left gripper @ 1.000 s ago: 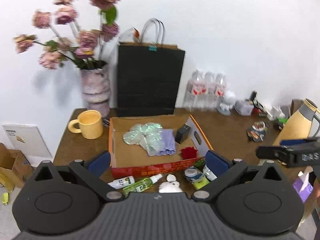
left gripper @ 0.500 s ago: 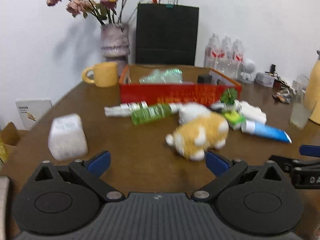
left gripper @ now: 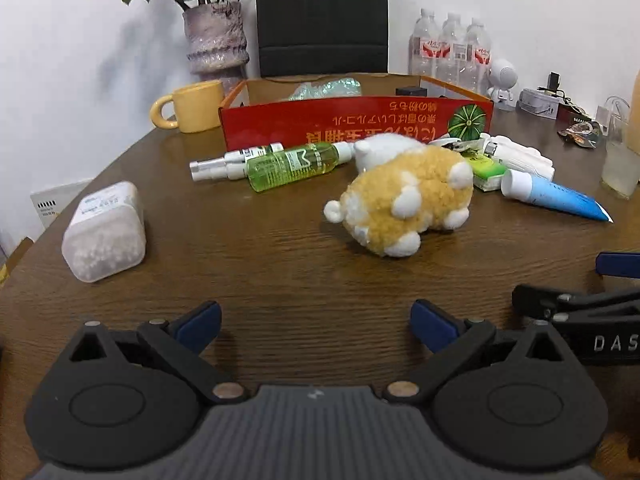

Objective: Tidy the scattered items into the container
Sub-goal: 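Grasp the white cotton-bud tub with the left tool while the right tool grasps the blue-patterned packet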

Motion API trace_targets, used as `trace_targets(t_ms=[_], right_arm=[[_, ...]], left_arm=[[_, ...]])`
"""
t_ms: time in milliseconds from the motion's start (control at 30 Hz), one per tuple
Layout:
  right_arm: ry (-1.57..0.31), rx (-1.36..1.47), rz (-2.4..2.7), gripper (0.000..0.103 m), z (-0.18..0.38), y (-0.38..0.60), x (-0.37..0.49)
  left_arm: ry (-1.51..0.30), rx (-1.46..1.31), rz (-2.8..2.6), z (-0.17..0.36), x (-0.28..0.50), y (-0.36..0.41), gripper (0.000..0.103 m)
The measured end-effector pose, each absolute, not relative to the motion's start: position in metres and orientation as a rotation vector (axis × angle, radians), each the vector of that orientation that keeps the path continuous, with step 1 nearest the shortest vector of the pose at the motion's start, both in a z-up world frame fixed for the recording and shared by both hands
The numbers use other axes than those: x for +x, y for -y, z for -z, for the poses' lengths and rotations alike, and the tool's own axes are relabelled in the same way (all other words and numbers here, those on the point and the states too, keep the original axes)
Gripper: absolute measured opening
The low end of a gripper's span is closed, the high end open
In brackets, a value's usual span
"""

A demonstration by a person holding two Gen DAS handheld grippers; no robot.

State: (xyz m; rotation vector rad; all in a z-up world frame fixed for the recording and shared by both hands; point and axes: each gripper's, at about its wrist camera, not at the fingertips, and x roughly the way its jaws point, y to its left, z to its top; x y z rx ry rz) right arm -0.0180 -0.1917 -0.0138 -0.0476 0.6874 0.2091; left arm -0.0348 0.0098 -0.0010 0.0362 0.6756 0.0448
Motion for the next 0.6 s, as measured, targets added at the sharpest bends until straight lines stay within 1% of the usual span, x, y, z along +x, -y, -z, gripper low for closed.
trace_targets(t_ms=[567, 600], right_arm=[[-0.700, -0.061, -0.230, 0.103, 0.012, 0.190, -0.019], [-0.710, -0.050, -0.239, 0.099, 0.009, 0.192, -0.016]], left_arm=[[-0.673, -0.016, -0.029, -0.005, -0.032, -0.021, 0.103], [-0.662, -0.032, -0.028, -0.009, -0.032, -0.025, 0.103]])
